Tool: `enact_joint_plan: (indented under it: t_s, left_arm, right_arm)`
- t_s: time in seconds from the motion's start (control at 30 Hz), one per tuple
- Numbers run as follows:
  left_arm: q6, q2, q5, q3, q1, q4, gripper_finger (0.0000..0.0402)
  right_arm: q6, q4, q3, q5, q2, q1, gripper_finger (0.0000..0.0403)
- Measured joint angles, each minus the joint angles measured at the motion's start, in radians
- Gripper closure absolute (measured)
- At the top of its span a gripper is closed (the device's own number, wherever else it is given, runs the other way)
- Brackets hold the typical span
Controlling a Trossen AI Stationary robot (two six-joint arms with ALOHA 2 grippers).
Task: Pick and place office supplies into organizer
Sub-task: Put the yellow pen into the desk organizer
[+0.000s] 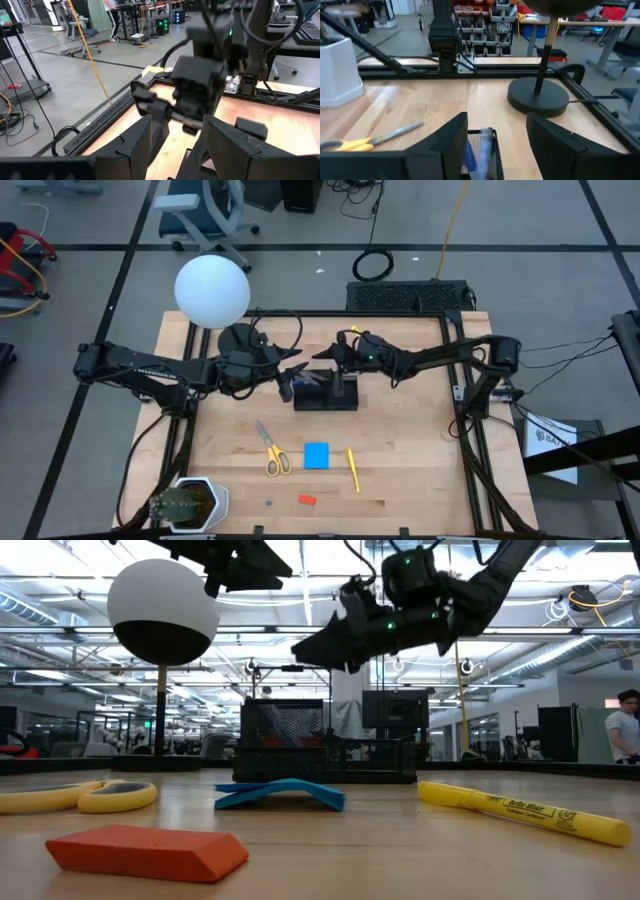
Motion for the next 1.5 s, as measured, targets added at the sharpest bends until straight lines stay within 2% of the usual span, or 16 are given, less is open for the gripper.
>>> enact_joint_plan:
  t_s: [0.37, 0.67, 0.97, 1.13, 1.5]
  left_arm:
    - [0.000, 0.000, 0.023, 0.000, -0.001, 0.001, 0.0217]
    - [0.000, 0.000, 0.023, 0.000, 0.000, 0.002, 0.0217]
    - [0.001, 0.000, 0.023, 0.000, 0.000, 0.003, 0.0217]
    - [0.001, 0.000, 0.023, 0.000, 0.000, 0.003, 0.0218]
    - [0.001, 0.000, 0.023, 0.000, 0.000, 0.006, 0.0217]
  right_arm:
    - [-0.149, -0.254, 0.000, 0.000, -0.187, 0.006, 0.0203]
    - [-0.387, -0.448, 0.000, -0.002, -0.286, 0.082, 0.0203]
    - [-0.550, -0.587, 0.000, 0.000, -0.303, 0.217, 0.0203]
    - [-0.612, -0.662, 0.001, 0.081, -0.303, 0.284, 0.0203]
    - [-0.736, -0.992, 0.140, 0.104, -0.279, 0.386, 0.0217]
